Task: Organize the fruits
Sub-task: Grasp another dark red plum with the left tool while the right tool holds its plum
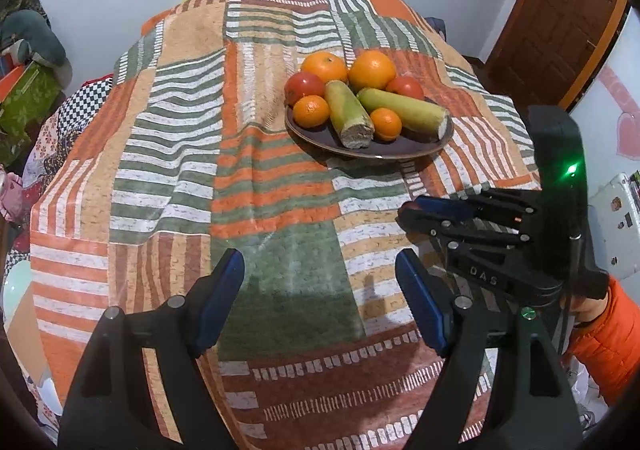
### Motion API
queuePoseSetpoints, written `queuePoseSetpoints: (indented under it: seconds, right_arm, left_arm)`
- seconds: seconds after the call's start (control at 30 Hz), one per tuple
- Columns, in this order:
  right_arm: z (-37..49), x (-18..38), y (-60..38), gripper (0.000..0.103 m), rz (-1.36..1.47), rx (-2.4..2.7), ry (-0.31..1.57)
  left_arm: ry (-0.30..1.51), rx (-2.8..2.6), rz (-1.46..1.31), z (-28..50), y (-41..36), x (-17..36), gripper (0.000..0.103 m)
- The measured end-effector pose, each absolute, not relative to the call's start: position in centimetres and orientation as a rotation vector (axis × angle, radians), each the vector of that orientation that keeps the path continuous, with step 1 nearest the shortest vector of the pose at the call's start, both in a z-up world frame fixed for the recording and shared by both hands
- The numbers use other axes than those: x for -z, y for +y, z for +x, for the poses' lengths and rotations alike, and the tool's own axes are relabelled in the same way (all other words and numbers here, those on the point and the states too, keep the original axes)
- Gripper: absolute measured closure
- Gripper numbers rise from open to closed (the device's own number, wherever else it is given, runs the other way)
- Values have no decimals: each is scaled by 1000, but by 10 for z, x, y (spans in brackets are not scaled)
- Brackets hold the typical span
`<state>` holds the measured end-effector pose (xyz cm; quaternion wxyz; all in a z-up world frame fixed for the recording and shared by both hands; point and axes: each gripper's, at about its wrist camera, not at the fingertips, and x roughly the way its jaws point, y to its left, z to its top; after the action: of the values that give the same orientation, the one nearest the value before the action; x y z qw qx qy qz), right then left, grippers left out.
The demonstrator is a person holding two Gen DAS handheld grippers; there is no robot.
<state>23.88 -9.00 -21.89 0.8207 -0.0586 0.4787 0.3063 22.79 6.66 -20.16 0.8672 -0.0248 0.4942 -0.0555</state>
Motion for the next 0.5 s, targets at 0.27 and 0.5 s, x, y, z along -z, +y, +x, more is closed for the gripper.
queuePoseSetpoints:
  seconds: [0.27,0.5]
  right_arm:
    - [215,192,-118,85,-102,-641,957]
    - [191,160,-156,85,-51,-635,884]
  left_arm:
    - [1023,142,-15,214,45,190,25]
    - [1058,181,12,205,14,189,25]
